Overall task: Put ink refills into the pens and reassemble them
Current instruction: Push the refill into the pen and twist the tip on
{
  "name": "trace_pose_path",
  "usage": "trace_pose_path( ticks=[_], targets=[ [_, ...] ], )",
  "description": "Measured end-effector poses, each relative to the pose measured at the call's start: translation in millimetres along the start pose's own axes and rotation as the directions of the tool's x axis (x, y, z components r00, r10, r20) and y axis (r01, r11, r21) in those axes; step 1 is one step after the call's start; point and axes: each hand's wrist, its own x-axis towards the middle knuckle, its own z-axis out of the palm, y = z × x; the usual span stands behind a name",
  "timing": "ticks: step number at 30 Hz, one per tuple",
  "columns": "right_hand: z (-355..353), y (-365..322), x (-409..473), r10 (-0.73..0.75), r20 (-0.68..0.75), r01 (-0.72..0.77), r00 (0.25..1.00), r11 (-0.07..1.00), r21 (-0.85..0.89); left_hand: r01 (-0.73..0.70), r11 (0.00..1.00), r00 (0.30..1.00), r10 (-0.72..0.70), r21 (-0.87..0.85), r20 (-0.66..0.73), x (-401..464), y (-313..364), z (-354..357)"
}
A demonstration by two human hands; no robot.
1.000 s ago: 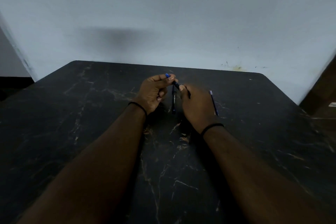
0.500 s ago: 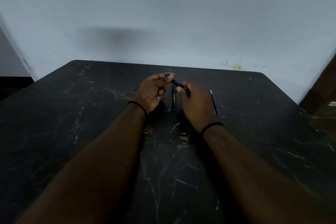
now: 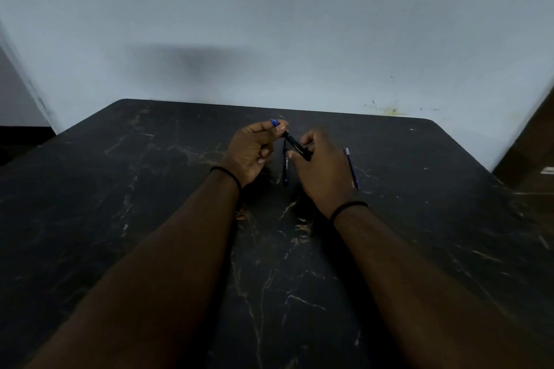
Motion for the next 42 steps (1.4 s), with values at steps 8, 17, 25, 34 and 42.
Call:
trace_pose_path(
  ticks=[8, 17, 25, 34, 42],
  targets=[
    [-3.2, -2.8, 0.4, -0.034, 0.022, 0.035, 0.999, 0.999, -0.035, -0.006, 1.0, 1.0, 0.006, 0.006, 0.002, 0.4, 0.2, -0.4],
    [-2.7, 1.4, 2.0, -0.024, -0.008, 0.024, 1.0, 0.998, -0.057, 0.005, 1.0, 1.0, -0.005, 0.0, -0.018, -1.1, 2.1, 1.0],
    [-0.3, -0.8, -0.6, -0.005, -0.014, 0.004, 1.0, 1.0, -0.01, 0.01, 1.0, 1.0, -0.01, 0.005, -0.007, -1.6, 1.8, -0.5],
    [1.3, -0.9, 2.1, -0.028, 0.017, 0.029, 0.999, 0.999, -0.039, 0.013, 1.0, 1.0, -0.013, -0.016, -0.001, 2.0, -0.3, -2.9],
    [-0.3, 1.6, 3.0, -0.001, 0.01, 0.002, 1.0, 0.999, -0.038, 0.019, 1.0, 1.0, -0.019, -0.008, 0.0, 2.4, 0.0, -2.4]
  ],
)
